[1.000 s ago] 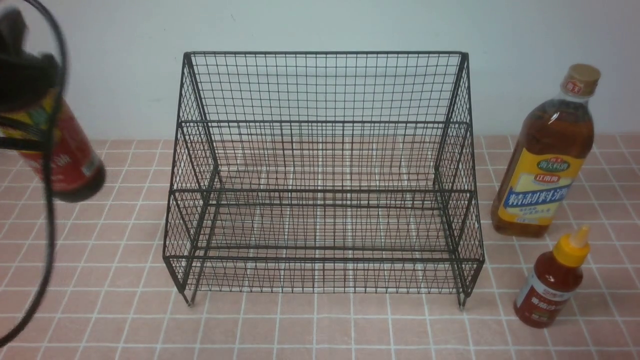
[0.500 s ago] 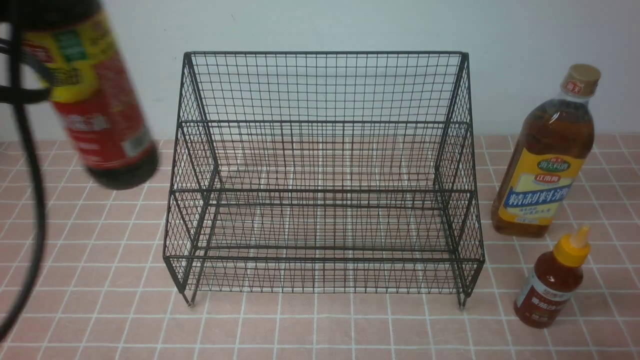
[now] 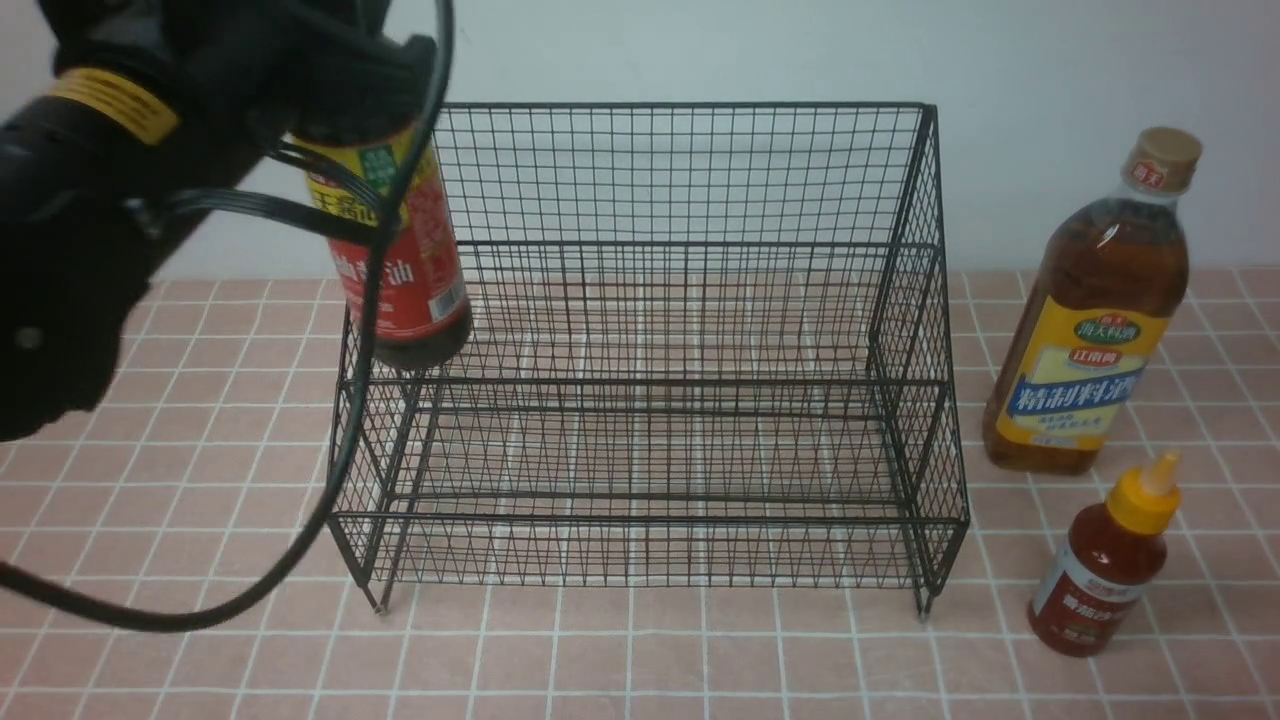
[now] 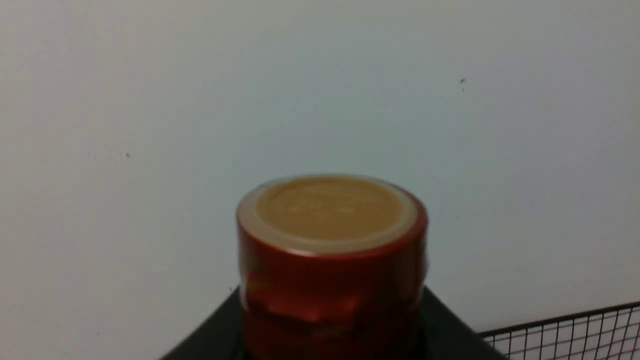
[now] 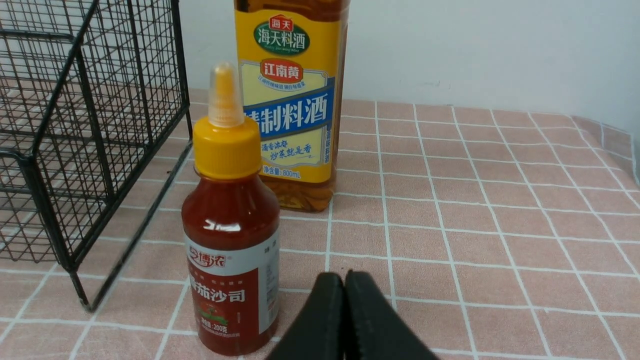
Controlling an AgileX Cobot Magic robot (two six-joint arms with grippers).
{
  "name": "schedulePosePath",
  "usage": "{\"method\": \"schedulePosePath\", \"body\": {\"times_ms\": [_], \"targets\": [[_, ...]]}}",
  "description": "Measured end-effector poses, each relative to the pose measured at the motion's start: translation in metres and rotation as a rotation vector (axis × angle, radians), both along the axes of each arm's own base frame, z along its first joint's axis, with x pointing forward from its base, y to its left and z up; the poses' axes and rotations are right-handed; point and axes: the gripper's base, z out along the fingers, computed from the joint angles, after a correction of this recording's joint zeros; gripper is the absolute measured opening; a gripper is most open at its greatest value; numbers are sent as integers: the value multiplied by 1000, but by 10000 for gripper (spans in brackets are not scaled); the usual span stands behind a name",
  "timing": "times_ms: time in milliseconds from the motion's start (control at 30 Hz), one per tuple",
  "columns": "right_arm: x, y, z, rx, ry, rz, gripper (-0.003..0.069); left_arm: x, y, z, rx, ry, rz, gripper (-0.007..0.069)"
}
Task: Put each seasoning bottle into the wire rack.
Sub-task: Use the left arm to put the condiment bottle back on the shelf
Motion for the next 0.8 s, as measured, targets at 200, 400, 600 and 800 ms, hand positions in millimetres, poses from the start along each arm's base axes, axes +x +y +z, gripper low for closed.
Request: {"method": "schedulePosePath", "body": {"times_ms": [200,400,600,800], "targets": [[0,0,0,0,0,0,-15,10,-3,-9,4,1,6,251],[0,0,0,0,0,0,-15,13,-4,-10,5,5,6,251],[0,0,0,0,0,0,-15,15,-5,-11,-3,-27,14,251],[0,0,0,0,0,0,-15,16,-5,-11,-6,-51,18,251]]}}
